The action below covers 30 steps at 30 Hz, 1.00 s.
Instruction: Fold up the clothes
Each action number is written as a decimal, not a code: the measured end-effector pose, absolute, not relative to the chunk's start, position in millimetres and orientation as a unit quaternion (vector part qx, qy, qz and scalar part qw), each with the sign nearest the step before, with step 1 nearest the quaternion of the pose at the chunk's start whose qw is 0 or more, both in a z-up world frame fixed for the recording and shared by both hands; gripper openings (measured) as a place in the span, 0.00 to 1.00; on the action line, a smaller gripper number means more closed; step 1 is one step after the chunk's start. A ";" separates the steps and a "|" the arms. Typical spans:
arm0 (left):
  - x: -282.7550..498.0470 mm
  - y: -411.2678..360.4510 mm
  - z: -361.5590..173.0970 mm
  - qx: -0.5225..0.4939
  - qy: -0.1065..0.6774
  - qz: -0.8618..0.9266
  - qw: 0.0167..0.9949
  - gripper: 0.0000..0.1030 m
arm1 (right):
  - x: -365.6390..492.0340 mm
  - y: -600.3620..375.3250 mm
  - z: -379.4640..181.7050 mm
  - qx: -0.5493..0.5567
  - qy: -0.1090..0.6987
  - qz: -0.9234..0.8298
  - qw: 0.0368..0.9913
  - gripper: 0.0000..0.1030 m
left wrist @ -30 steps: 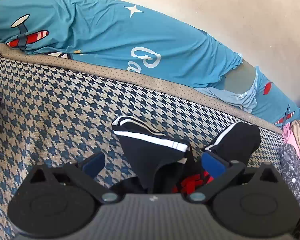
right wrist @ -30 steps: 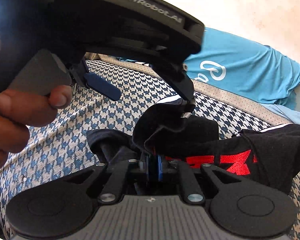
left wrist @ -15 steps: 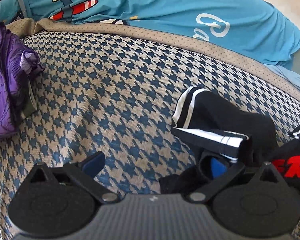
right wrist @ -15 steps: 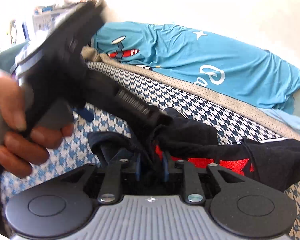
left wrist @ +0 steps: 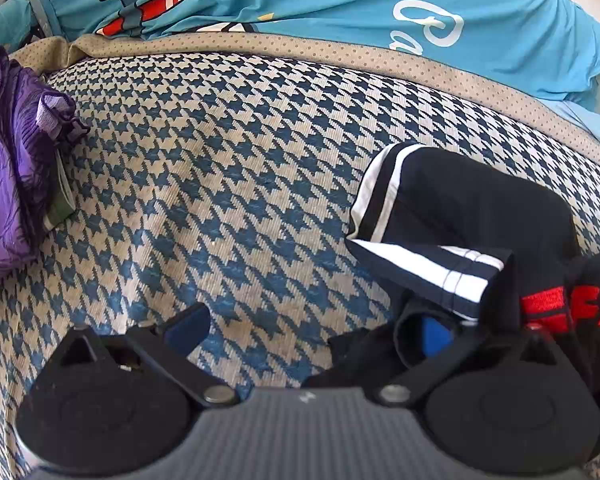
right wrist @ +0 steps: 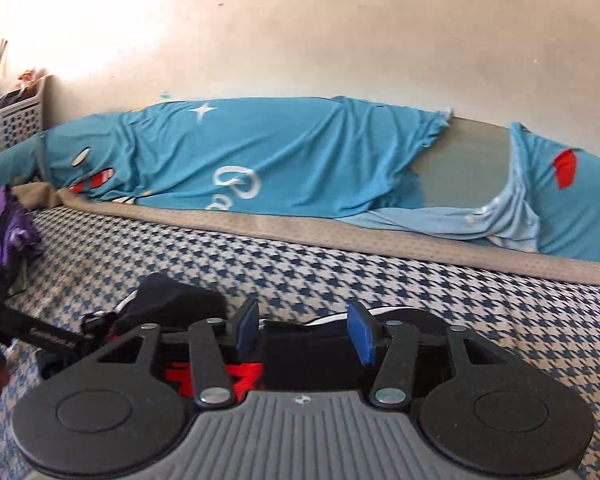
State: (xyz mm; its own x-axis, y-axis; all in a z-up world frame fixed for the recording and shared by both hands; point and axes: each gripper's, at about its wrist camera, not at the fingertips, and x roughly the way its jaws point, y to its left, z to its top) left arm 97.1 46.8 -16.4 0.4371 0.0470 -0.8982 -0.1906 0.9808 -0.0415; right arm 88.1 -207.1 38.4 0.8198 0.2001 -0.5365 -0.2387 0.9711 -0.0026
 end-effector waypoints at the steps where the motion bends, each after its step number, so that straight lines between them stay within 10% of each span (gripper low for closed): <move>1: 96.9 46.7 -16.9 -0.067 0.526 0.071 0.845 1.00 | 90.6 -213.0 37.2 -0.030 0.280 0.101 0.954 0.58; 12: 96.1 48.3 -20.0 -0.062 0.528 0.076 0.843 1.00 | 119.6 -233.2 1.6 0.027 0.379 0.004 0.925 0.69; 19: 94.9 49.8 -19.2 -0.060 0.527 0.079 0.844 1.00 | 116.7 -238.3 1.0 0.073 0.399 0.034 0.913 0.17; 30: 88.1 55.8 21.0 -0.078 0.441 0.080 0.891 1.00 | 82.3 -226.0 34.3 0.067 0.347 0.161 0.921 0.03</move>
